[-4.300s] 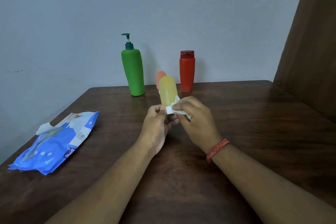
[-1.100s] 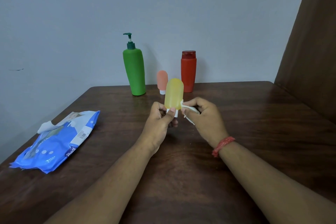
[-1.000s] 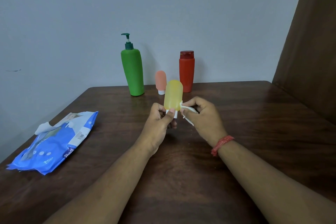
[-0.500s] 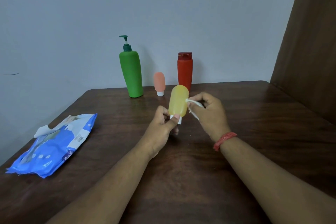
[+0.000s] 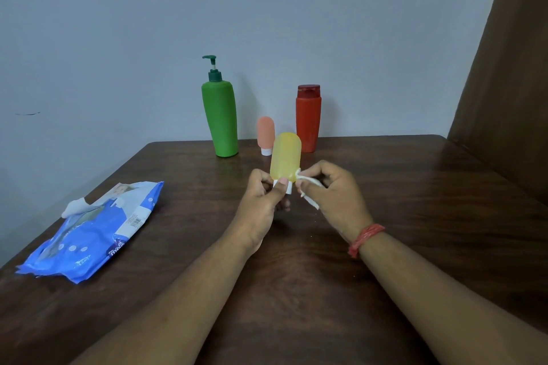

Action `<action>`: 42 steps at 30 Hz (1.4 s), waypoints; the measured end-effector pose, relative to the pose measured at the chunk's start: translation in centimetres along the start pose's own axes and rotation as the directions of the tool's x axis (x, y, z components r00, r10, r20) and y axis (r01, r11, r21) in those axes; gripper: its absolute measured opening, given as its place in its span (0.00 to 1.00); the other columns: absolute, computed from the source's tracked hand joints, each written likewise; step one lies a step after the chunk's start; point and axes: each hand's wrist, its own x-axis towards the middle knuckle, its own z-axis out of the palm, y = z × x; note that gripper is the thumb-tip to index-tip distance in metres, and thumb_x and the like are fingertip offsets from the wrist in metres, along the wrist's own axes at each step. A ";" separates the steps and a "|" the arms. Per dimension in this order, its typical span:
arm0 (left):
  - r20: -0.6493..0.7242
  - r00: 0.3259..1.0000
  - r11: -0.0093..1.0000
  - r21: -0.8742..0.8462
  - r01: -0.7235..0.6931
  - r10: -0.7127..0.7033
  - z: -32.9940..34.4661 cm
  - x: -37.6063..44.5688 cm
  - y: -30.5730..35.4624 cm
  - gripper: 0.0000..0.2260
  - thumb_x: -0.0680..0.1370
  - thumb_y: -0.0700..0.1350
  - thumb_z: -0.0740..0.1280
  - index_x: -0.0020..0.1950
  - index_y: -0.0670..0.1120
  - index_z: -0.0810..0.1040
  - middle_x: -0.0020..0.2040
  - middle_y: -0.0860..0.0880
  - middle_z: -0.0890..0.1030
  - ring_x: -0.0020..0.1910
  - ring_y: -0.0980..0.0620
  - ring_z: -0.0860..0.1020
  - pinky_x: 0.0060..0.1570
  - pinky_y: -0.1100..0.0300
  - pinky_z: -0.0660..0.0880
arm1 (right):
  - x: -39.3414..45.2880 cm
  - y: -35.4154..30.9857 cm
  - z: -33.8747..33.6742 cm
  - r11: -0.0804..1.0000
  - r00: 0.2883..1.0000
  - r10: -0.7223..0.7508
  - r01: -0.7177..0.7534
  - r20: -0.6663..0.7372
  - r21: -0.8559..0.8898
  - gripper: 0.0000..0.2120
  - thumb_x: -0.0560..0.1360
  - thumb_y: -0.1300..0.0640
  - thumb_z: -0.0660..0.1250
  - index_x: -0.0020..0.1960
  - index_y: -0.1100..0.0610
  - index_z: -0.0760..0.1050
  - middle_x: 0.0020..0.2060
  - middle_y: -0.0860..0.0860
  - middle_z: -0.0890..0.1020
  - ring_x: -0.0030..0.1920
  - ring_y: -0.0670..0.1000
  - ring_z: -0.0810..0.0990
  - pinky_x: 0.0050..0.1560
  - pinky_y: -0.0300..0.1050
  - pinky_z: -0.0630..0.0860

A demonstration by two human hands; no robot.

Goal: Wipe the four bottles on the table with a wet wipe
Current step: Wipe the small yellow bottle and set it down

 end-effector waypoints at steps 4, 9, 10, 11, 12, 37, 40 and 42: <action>-0.012 1.000 0.998 -0.055 -0.008 0.008 0.4 0.1 0.3 0.08 0.83 0.45 0.64 0.51 0.44 0.67 0.43 0.43 0.77 0.36 0.53 0.77 0.41 0.56 0.76 | -0.3 0.0 0.3 0.996 0.998 -0.039 0.043 0.043 -0.078 0.04 0.75 0.58 0.73 0.43 0.52 0.80 0.39 0.48 0.83 0.41 0.49 0.82 0.40 0.44 0.79; 0.087 0.996 0.964 0.264 -0.028 0.005 0.2 -0.2 0.3 0.08 0.82 0.50 0.66 0.50 0.50 0.67 0.48 0.45 0.78 0.39 0.54 0.78 0.48 0.48 0.78 | 0.6 -1.1 -1.3 0.996 0.959 -0.025 0.002 -0.281 -0.084 0.03 0.75 0.56 0.73 0.44 0.49 0.80 0.42 0.44 0.83 0.44 0.43 0.81 0.42 0.40 0.80; 0.123 0.992 0.942 0.332 -0.046 0.005 0.3 -0.3 0.4 0.09 0.82 0.51 0.65 0.50 0.51 0.66 0.48 0.46 0.78 0.39 0.54 0.78 0.47 0.48 0.78 | 0.8 -1.3 -1.9 0.996 0.940 -0.039 0.009 -0.340 -0.090 0.04 0.75 0.56 0.73 0.43 0.48 0.80 0.42 0.44 0.82 0.44 0.42 0.81 0.42 0.40 0.80; 0.156 0.988 0.921 0.385 -0.069 0.008 0.5 -0.5 0.5 0.09 0.82 0.51 0.65 0.50 0.52 0.66 0.47 0.46 0.78 0.39 0.54 0.77 0.46 0.50 0.78 | 1.0 -1.4 -2.4 0.993 0.920 -0.065 0.023 -0.387 -0.113 0.06 0.75 0.56 0.73 0.42 0.46 0.79 0.42 0.43 0.81 0.44 0.42 0.80 0.42 0.40 0.80; 0.179 0.984 0.903 0.419 -0.088 0.013 0.7 -0.6 0.6 0.09 0.82 0.51 0.65 0.50 0.51 0.66 0.47 0.47 0.77 0.39 0.54 0.76 0.44 0.53 0.77 | 1.0 -1.4 -2.8 0.987 0.905 -0.103 0.040 -0.413 -0.158 0.08 0.75 0.56 0.73 0.41 0.45 0.78 0.42 0.41 0.80 0.44 0.42 0.80 0.42 0.40 0.80; 0.239 0.927 0.535 0.763 -0.364 0.289 0.9 -0.8 1.0 0.11 0.79 0.48 0.69 0.49 0.52 0.65 0.41 0.56 0.72 0.36 0.58 0.72 0.32 0.59 0.64 | 1.3 -0.9 -2.9 0.716 0.888 -0.445 0.277 -0.113 -0.641 0.07 0.75 0.66 0.70 0.51 0.60 0.84 0.47 0.53 0.80 0.48 0.50 0.77 0.47 0.40 0.71; 0.219 0.924 0.528 0.769 -0.361 0.313 0.8 -0.5 1.1 0.13 0.78 0.46 0.70 0.48 0.52 0.65 0.40 0.55 0.73 0.36 0.57 0.73 0.32 0.58 0.67 | 0.5 -1.2 -2.0 0.649 0.876 -0.463 0.437 0.133 -0.623 0.08 0.73 0.67 0.71 0.51 0.60 0.84 0.48 0.53 0.80 0.49 0.47 0.75 0.51 0.42 0.73; 0.204 0.926 0.533 0.769 -0.353 0.319 0.4 -0.4 1.3 0.13 0.77 0.45 0.71 0.47 0.52 0.65 0.40 0.54 0.74 0.36 0.56 0.74 0.32 0.56 0.70 | 0.3 -1.3 -1.3 0.583 0.825 -0.485 0.553 0.291 -0.595 0.07 0.74 0.66 0.71 0.50 0.59 0.83 0.48 0.52 0.79 0.50 0.48 0.76 0.51 0.41 0.74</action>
